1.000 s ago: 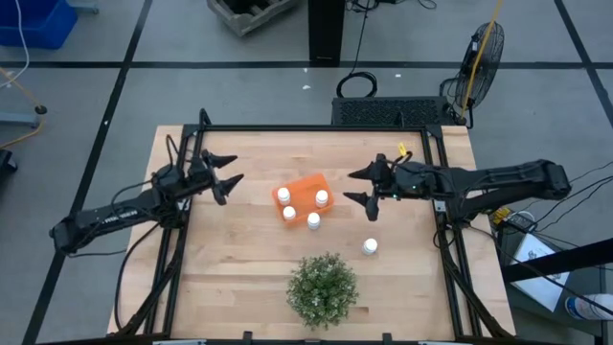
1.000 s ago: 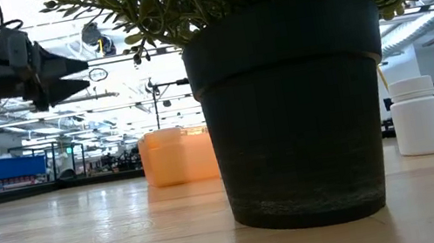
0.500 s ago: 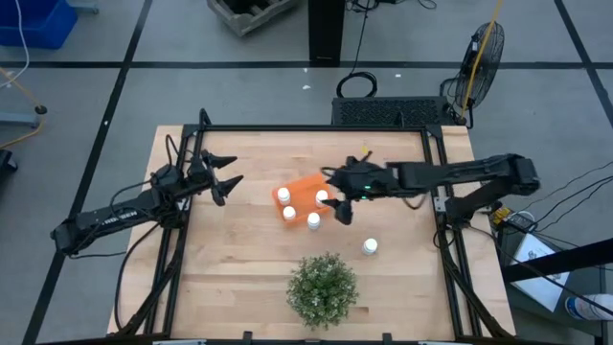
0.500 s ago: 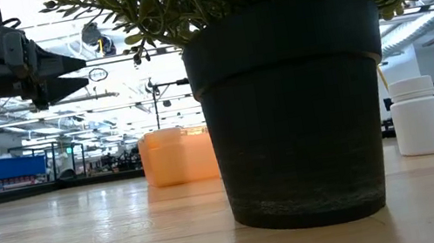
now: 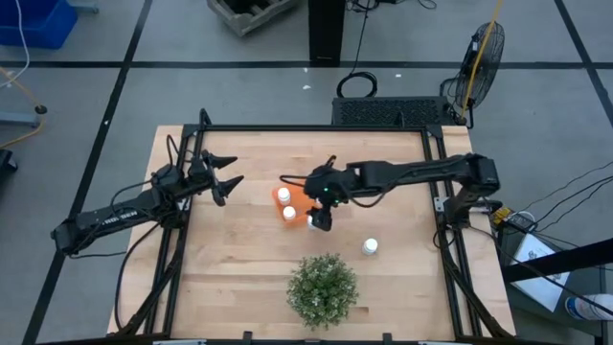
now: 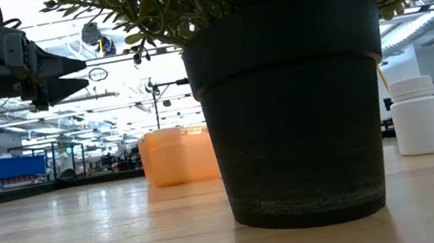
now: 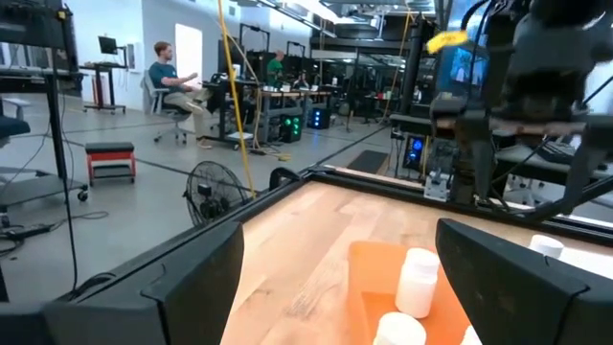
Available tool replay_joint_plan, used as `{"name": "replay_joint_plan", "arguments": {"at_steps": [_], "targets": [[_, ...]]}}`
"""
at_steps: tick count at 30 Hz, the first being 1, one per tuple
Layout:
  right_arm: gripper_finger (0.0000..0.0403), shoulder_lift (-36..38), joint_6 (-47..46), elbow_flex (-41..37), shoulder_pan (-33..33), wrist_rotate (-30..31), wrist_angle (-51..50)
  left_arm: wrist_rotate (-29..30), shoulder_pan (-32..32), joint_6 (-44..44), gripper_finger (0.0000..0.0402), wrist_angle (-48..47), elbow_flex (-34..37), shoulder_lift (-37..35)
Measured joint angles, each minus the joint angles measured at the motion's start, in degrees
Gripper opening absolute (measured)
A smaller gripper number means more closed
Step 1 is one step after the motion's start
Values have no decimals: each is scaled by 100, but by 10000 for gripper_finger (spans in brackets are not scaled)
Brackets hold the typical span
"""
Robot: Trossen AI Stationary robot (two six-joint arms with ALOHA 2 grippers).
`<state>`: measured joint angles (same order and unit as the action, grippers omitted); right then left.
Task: Pick and place pill bottles into a basket
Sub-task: Put the white pill bottle into the orange bin
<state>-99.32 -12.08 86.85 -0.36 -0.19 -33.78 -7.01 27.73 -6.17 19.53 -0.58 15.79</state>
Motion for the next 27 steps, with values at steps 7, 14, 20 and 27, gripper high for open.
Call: {"name": "replay_joint_plan", "arguments": {"at_steps": [7, 14, 20, 27], "targets": [[279, -310, -74, 0, -81, 0, -135, 0, 0, -2, 349, 0, 0, 0], [279, -559, -74, 0, -79, -2, -265, 2, 0, -13, 349, 1, 0, 0], [279, -569, -213, -178, -64, -9, -108, 2, 0, -12, 349, 4, 0, 0], [279, -567, -517, -677, 30, -304, 316, 2, 0, -11, 349, 2, 0, 0]]}}
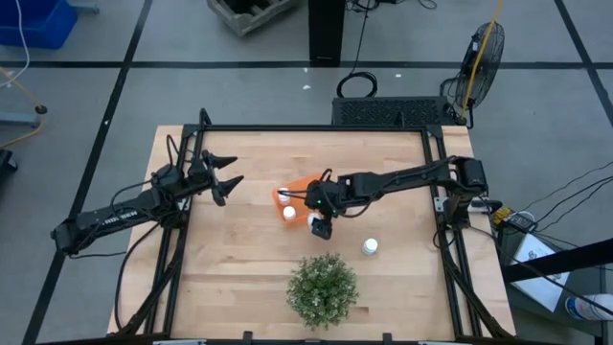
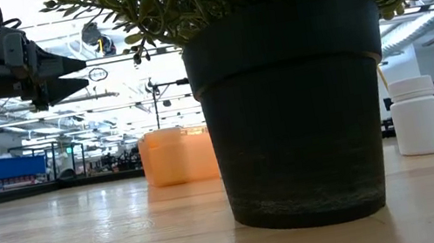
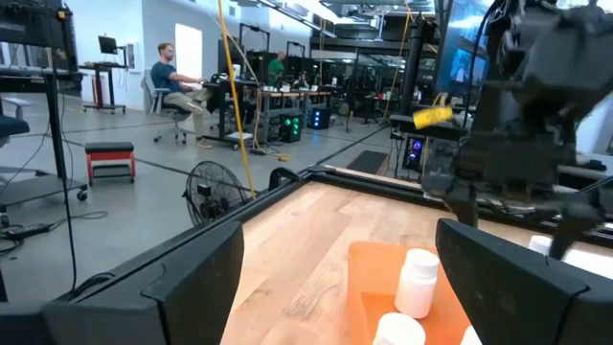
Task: Pick and place pill bottles into a basket
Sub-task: Put the white pill bottle into the orange bin
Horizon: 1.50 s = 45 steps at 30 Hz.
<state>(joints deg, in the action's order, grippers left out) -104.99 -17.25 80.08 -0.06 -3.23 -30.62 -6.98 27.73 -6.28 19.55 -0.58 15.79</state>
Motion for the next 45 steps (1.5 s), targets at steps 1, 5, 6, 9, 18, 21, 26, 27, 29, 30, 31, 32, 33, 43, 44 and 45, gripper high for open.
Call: {"name": "replay_joint_plan", "arguments": {"at_steps": [1, 5, 6, 9, 18, 21, 26, 27, 29, 30, 31, 32, 33, 43, 44, 45], "targets": [[279, -7, -60, -67, 22, -43, 86, 0, 0, 0, 349, 2, 0, 0], [279, -6, -169, -176, 61, -157, 331, 0, 0, 2, 349, 2, 0, 0], [279, -2, -169, -191, 73, -157, 331, 0, 0, 1, 349, 1, 0, 0], [279, -7, -181, -208, 91, -157, 314, 0, 0, 1, 349, 1, 0, 0], [279, -7, -226, -208, 95, -234, 392, 0, 0, 2, 349, 0, -2, 0], [279, -7, -226, -208, 95, -286, 448, 0, 0, 0, 349, 0, -2, 0], [279, -7, -217, -208, 92, -286, 467, 0, 0, 2, 349, 0, -2, 0], [279, -6, -206, -208, 93, -286, 469, 0, 0, 2, 349, 0, -2, 0], [279, -7, -172, -208, 92, -286, 470, 0, 0, 2, 349, 0, -2, 0], [279, -7, -164, -211, 92, -284, 469, 0, 0, 2, 349, 0, -2, 0], [279, -7, -162, -215, 92, -285, 473, 0, 0, 2, 349, 0, -2, 0], [279, -7, -162, -238, 92, -284, 506, 0, 0, 2, 349, 0, -2, 0], [279, -7, -162, -289, 92, -286, 589, 0, 0, 2, 349, 0, -2, 0], [279, -7, -189, -617, 92, -301, 916, 1, -1, 2, 349, 0, -4, 0], [279, -7, -185, -615, 92, -301, 940, 0, 0, 4, 349, 0, -3, 0], [279, -7, -182, -615, 92, -301, 956, 0, 0, 4, 349, 0, -4, 0]]}}
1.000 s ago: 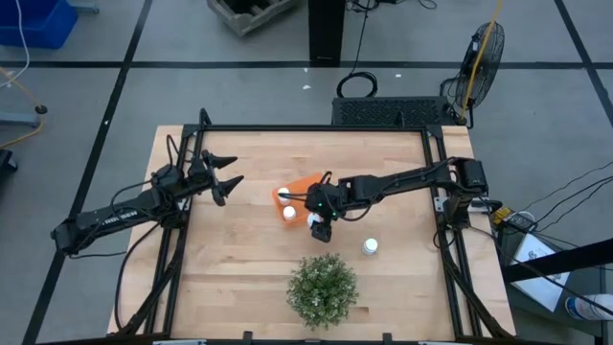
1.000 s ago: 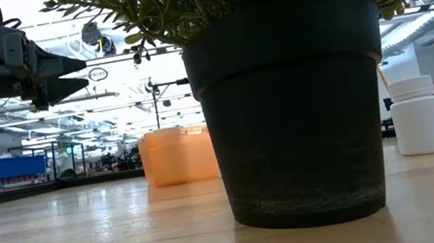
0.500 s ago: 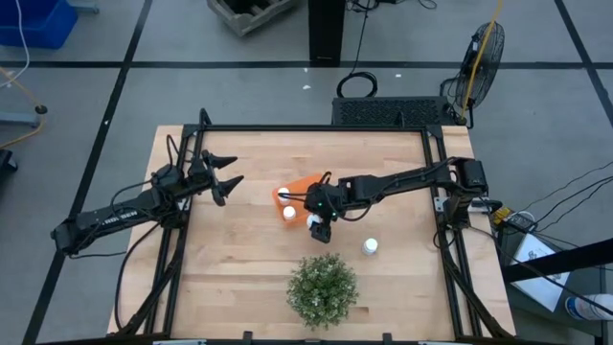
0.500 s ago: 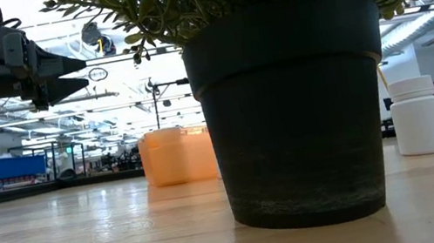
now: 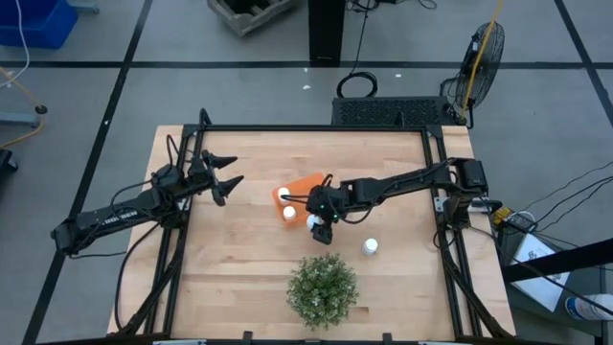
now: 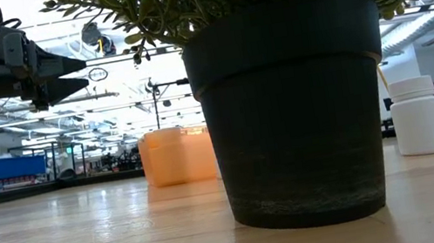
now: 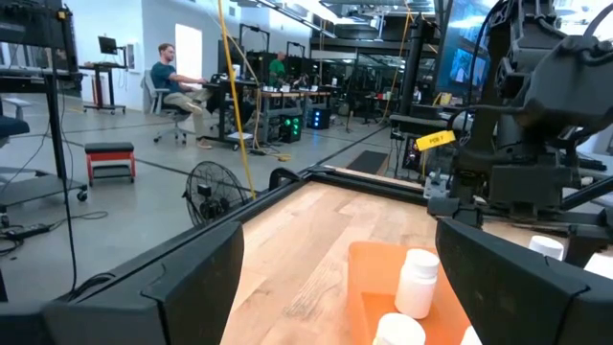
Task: Pick and place pill bottles into a basket
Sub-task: Put the white pill bottle into the orange bin
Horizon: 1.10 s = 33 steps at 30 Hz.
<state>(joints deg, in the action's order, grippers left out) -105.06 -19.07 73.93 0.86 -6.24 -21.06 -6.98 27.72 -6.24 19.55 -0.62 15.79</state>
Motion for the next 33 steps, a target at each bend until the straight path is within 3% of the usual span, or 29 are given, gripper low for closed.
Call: {"name": "replay_joint_plan", "arguments": {"at_steps": [17, 33], "targets": [[279, 0, 44, 0, -15, 33, 113, 0, 0, -2, 349, 0, 0, 0], [279, 0, -127, -507, -122, 4, 683, 0, -2, -2, 349, 0, 0, 0]]}}
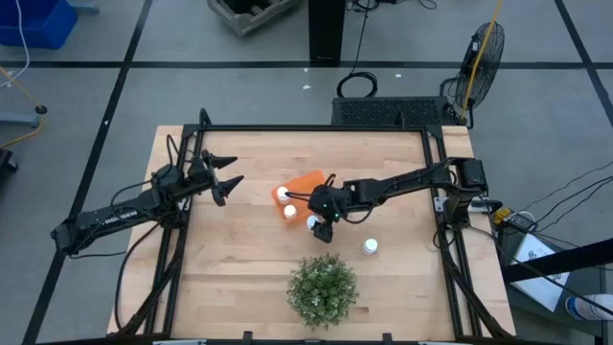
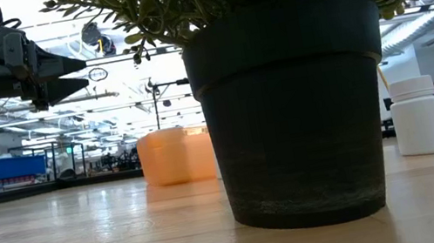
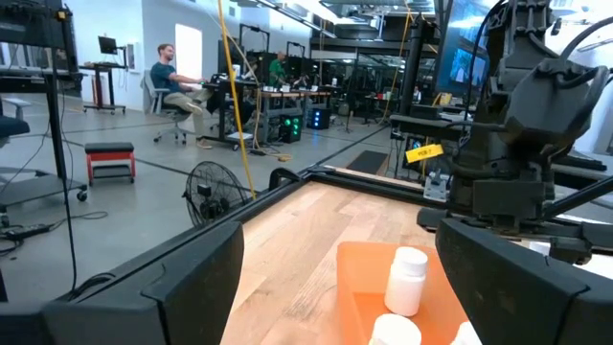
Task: Pick and place pill bottles into a basket
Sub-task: Put the white pill bottle into the orange bin
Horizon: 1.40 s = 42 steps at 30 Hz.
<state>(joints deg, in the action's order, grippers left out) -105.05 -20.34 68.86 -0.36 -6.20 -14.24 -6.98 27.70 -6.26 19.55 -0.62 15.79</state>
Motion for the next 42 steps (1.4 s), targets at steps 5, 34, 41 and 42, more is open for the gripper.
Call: {"name": "replay_joint_plan", "arguments": {"at_steps": [5, 34, 41, 42], "targets": [[278, 0, -22, 0, 0, -13, 139, 2, 0, 0, 349, 0, 0, 0], [140, 427, 211, 2, 156, -588, 1055, 2, 0, 0, 349, 3, 0, 0], [140, 935, 639, 4, -157, -576, 1325, 0, 0, 0, 349, 4, 0, 0], [140, 991, 694, 4, -249, -573, 1344, 2, 0, 0, 349, 2, 0, 0]]}}
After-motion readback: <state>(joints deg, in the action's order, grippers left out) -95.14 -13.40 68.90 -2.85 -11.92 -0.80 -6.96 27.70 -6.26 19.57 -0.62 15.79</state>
